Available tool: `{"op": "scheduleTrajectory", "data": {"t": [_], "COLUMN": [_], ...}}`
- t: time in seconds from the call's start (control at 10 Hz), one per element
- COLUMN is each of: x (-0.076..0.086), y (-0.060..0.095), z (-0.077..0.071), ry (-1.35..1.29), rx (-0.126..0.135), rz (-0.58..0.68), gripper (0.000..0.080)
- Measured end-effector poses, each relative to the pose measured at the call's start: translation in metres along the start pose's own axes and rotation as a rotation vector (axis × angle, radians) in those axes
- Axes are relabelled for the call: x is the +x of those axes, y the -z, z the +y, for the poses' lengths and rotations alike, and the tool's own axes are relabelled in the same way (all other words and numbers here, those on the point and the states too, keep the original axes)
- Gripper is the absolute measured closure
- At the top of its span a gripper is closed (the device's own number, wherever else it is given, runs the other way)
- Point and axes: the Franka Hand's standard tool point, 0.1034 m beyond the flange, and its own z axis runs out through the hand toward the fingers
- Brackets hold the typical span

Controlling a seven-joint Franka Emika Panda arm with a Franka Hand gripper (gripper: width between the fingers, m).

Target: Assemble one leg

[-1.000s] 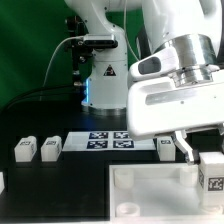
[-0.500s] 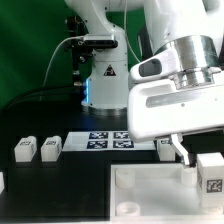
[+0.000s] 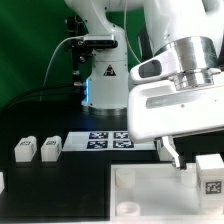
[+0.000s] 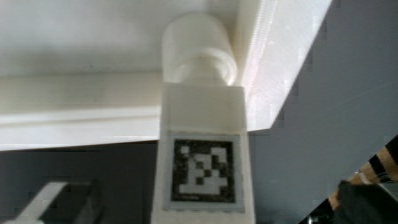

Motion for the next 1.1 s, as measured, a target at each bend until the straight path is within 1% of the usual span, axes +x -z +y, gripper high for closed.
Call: {"op": "scheduleTrajectory", "data": {"t": [0.3,0.4,0.6,0.7,0.8,1.0,1.1], "x": [0.0,-0.001,0.019,0.024,0.024,0.019,0.019], "y": [0.0,-0.001,0.002,0.001,-0.002,-0.005,-0.006], "z": [0.0,-0.001,-0.009,-0.011,-0.008,-0.005,-0.002], "ry": [0.0,-0.005,-0.027,-0.036,-0.039,-0.05,-0.054], "rx": [0.0,0.003,0.025,0.033,0.036,0.058,0.063], "rz": [-0.001,-0.022,-0.099,-0.143,-0.186,-0.38,-0.439], "gripper": [0.0151,0.0151,0.0151,0.0151,0.0151,0.0151,0.0151]}}
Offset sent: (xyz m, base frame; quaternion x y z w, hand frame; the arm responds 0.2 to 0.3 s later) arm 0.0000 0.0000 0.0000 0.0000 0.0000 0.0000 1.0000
